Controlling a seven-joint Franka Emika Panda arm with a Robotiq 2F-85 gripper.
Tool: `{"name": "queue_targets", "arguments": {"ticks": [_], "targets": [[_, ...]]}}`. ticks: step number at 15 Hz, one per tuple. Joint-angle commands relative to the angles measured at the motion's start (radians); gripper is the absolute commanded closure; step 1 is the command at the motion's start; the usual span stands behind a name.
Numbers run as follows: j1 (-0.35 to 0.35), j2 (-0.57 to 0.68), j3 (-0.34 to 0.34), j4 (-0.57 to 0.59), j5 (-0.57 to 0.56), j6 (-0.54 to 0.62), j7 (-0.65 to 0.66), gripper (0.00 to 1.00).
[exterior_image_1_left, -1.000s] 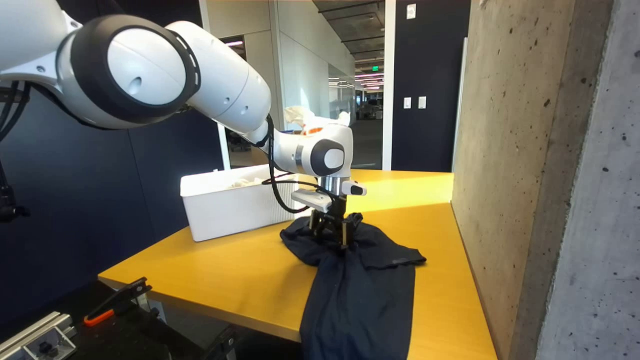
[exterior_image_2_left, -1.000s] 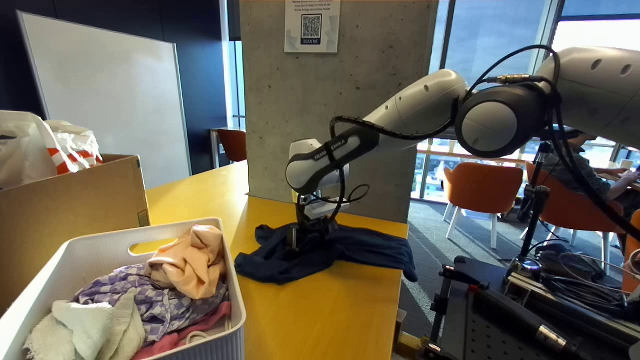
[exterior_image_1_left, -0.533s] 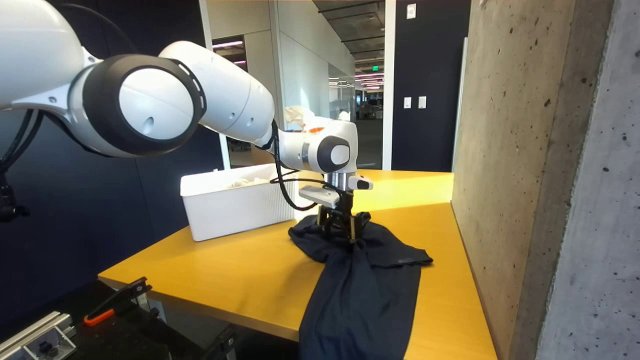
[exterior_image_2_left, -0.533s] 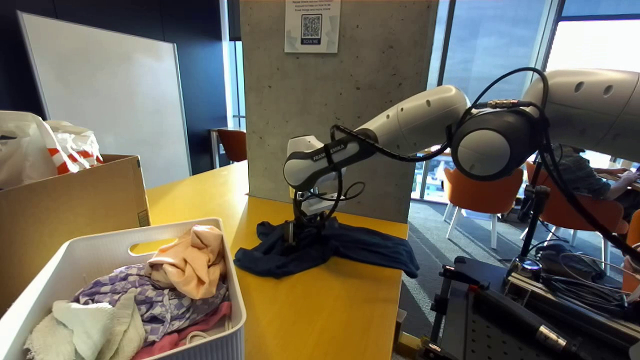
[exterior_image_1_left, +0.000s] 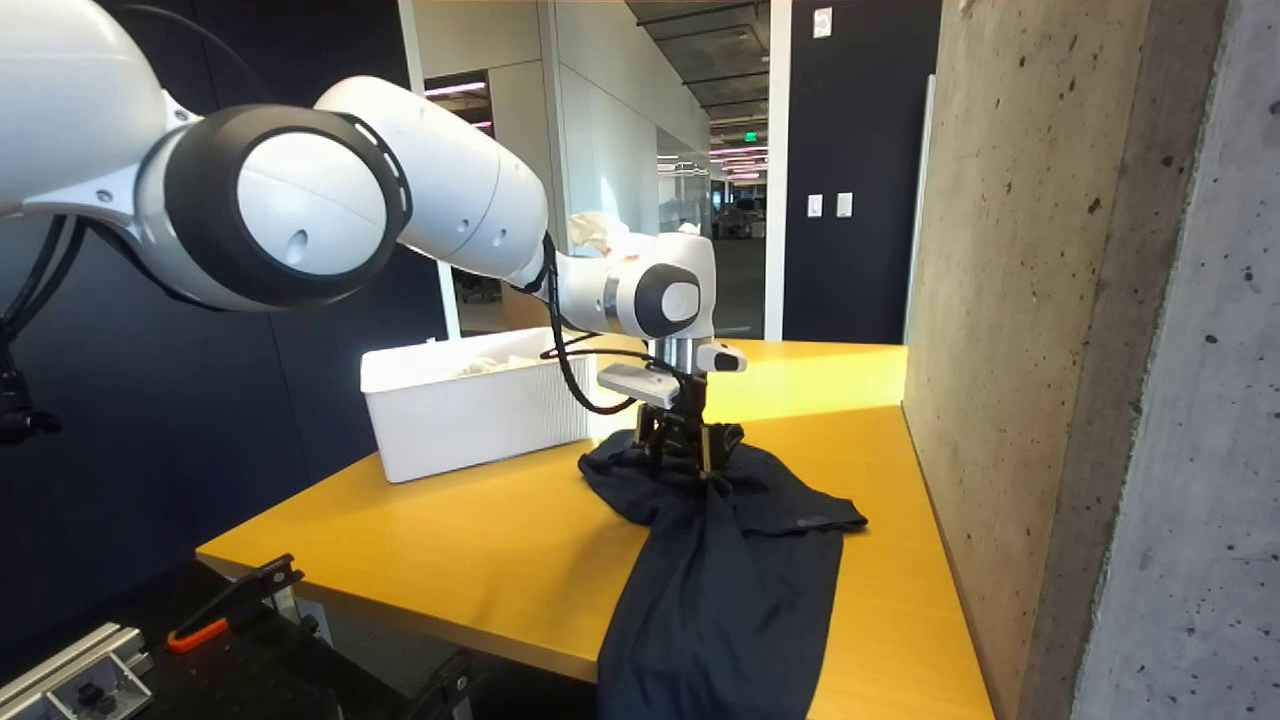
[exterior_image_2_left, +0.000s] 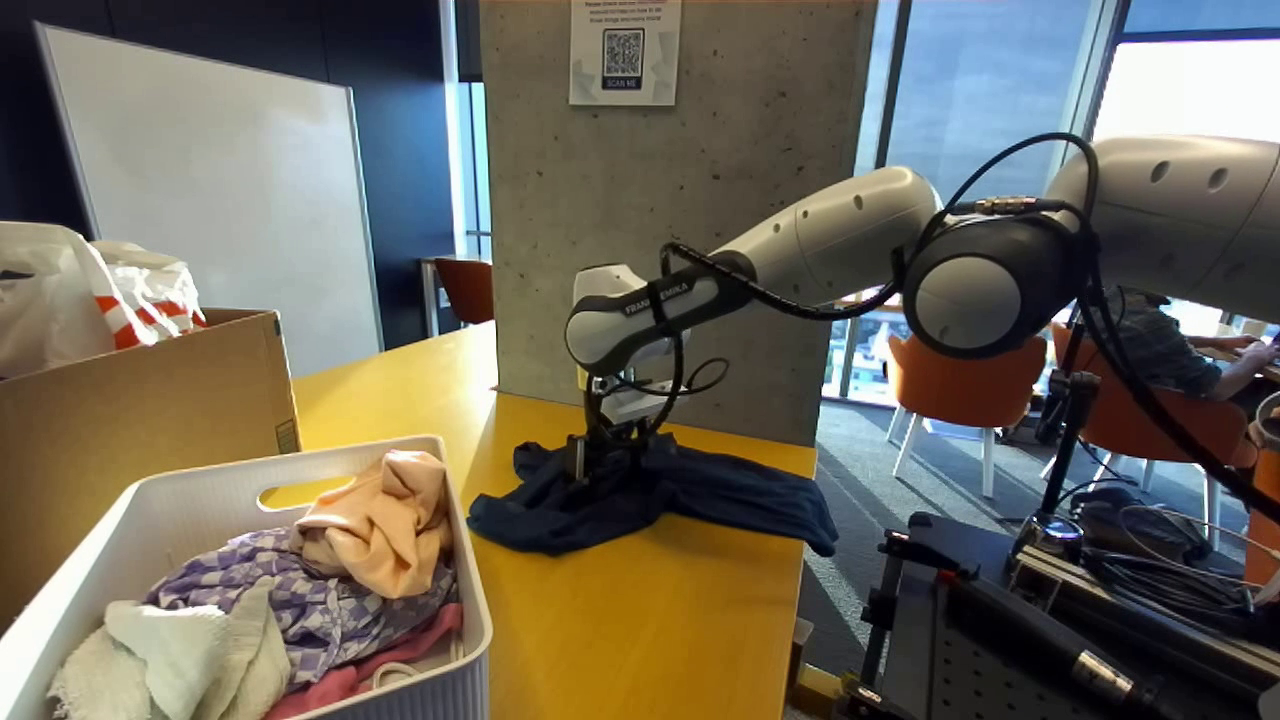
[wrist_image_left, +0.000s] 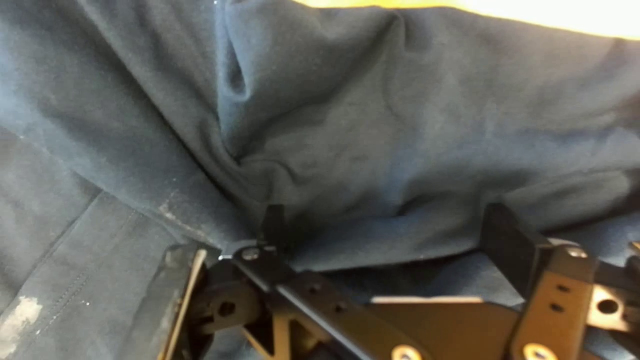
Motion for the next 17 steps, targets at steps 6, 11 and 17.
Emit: {"name": "queue_targets", "arguments": {"ticks": [6,11,17], "targets": [[0.025,-0.278,-0.018,-0.432,0.005,0.133,0.08,0.0],[0.058,-0.4,-0.044,-0.662,-0.006,0.344,0.203,0.0],[0.109,-0.556,-0.09,-0.952,-0.004,0.54,0.304,0.0]]}}
